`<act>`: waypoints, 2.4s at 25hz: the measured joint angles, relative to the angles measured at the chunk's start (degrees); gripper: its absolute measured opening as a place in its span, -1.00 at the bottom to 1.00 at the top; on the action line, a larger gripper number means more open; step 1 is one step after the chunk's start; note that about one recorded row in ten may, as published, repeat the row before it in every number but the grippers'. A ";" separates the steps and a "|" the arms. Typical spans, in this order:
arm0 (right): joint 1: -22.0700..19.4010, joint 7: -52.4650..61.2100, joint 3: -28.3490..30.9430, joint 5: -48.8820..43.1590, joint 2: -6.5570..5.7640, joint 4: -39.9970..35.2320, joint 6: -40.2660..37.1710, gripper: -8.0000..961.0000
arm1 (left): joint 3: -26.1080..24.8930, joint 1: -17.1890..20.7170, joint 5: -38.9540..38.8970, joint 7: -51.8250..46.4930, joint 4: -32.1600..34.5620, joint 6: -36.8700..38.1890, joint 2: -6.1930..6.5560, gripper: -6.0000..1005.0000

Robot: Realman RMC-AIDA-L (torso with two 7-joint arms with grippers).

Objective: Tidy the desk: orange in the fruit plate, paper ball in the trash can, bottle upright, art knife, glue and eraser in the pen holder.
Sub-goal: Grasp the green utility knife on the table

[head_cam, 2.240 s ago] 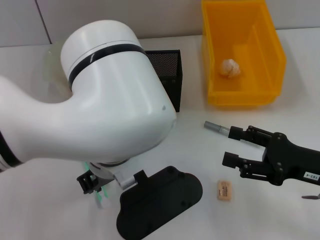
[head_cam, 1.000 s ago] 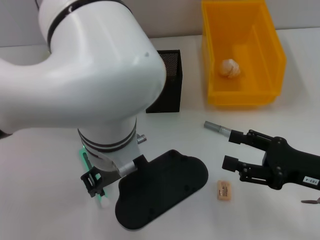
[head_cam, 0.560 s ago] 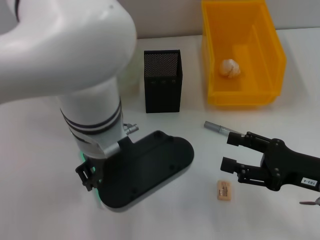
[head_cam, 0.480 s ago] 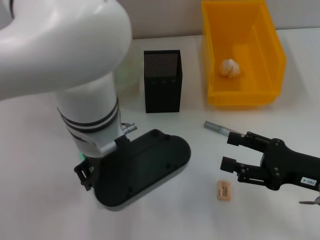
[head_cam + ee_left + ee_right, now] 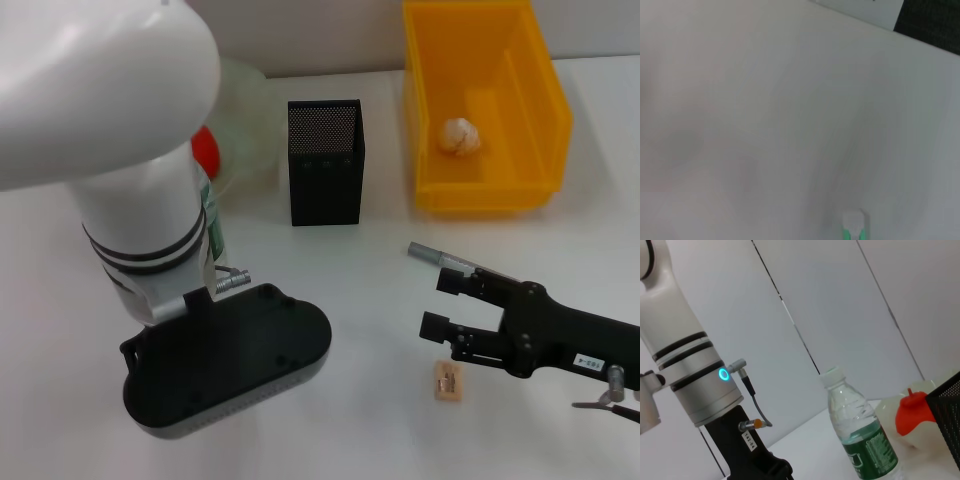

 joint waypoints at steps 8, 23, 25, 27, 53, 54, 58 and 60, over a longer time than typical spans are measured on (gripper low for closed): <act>0.33 -1.13 0.17 0.21 0.00 1.69 0.80 0.73 | 0.18 -2.07 -2.19 2.14 -3.65 -1.05 0.32 0.23; 1.50 -1.45 0.66 0.51 -0.18 2.00 1.76 0.73 | -2.85 -5.53 -3.85 9.22 -11.17 -3.31 0.56 0.21; 1.56 -1.45 0.62 0.53 -0.19 2.00 2.19 0.73 | -2.82 -5.59 -4.03 10.09 -11.85 -3.52 0.52 0.21; 1.58 -1.45 0.54 0.53 -0.18 2.02 2.36 0.73 | -2.81 -5.59 -4.15 10.38 -12.35 -3.79 0.49 0.21; 1.34 -0.90 0.01 0.17 -0.09 2.35 2.76 0.73 | 0.18 -4.65 -4.84 11.08 -19.67 -11.51 -0.59 0.17; 1.34 -0.87 0.01 0.17 -0.12 2.35 2.77 0.73 | 0.31 -4.72 -4.45 10.56 -19.78 -11.51 -0.72 0.17; 1.43 -0.83 0.01 0.14 -0.14 2.35 2.77 0.73 | 0.45 -4.75 -3.69 9.41 -20.01 -11.54 -0.94 0.17; 1.52 -0.83 0.01 0.12 -0.16 2.35 2.77 0.73 | 0.46 -4.58 -3.69 9.38 -20.02 -11.54 -0.94 0.15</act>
